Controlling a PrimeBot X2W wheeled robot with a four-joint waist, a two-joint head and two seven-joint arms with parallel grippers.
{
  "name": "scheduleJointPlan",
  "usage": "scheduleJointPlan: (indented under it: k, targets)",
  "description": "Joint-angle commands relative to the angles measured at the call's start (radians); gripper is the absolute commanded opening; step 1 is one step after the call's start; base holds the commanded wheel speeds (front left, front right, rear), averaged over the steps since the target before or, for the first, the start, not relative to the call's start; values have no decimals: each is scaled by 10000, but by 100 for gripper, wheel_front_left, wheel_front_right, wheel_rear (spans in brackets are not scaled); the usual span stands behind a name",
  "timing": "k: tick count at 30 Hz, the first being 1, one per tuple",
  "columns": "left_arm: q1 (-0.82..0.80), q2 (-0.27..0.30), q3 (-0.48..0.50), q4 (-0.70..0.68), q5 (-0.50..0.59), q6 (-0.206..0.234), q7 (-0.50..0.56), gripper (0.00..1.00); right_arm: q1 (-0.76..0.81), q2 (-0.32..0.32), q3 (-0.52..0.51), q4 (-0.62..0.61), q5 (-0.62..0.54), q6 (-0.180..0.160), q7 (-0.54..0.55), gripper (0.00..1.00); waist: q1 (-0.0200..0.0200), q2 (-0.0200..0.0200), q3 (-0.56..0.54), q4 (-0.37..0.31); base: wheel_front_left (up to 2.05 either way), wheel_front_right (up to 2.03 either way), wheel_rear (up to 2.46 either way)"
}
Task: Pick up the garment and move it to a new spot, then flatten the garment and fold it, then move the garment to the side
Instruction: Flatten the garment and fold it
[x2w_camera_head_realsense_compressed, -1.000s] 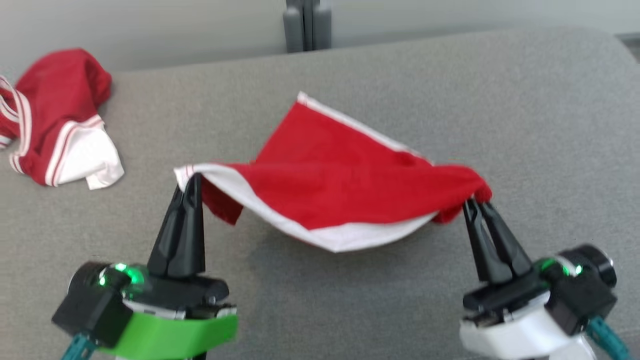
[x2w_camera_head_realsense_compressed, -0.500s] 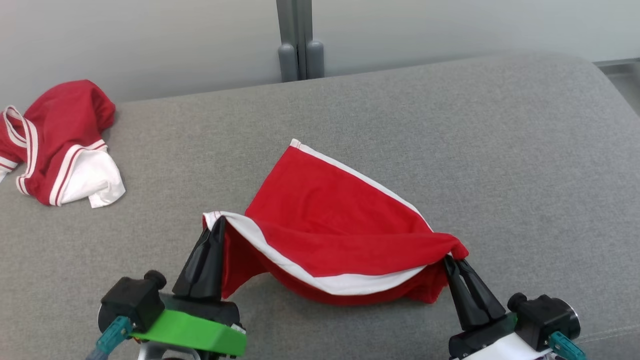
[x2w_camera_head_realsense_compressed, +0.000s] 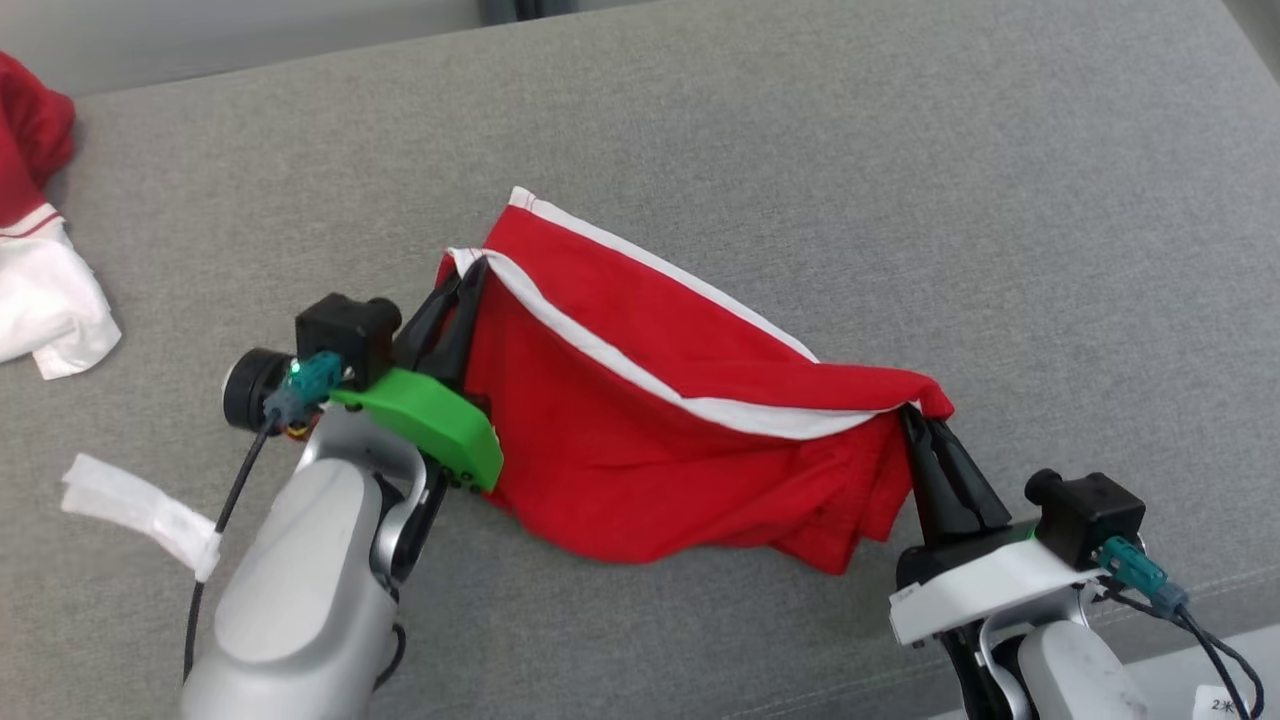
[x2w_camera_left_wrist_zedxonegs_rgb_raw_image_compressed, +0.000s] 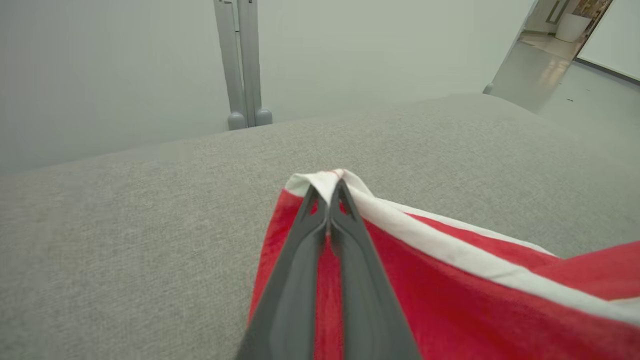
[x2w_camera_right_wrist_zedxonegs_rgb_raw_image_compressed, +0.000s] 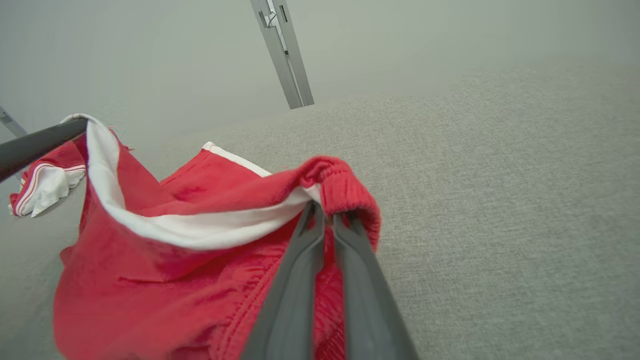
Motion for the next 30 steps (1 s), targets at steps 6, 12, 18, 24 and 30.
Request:
scheduleJointPlan:
  k: [6, 12, 18, 24, 30]
  targets:
    - [-1802, -114, -36, 2103, 295, 42, -223, 0, -732, 19, 203, 502, 532, -14, -34, 0, 0, 0, 1190, -770, 0, 0, 0]
    - [-2883, -208, -180, 3616, 445, 70, -554, 0, -1071, 19, 373, 781, 825, -14, -34, 0, 0, 0, 1414, -966, 0, 0, 0]
    - [-3589, -290, -340, 4751, 580, 114, -702, 0, -1267, 20, 440, 958, 922, -14, -34, 0, 0, 0, 1436, -1096, 0, 0, 0]
    - [-3900, -391, -395, 5502, 554, 201, -1109, 100, -1222, 18, 376, 880, 851, -14, -34, 100, 0, 0, 1309, -1143, 0, 0, 0]
    - [-3565, -575, -402, 5806, 274, 147, -1555, 100, -824, 14, 89, 541, 300, -13, -34, 100, 0, 0, 856, -1010, 0, 0, 0]
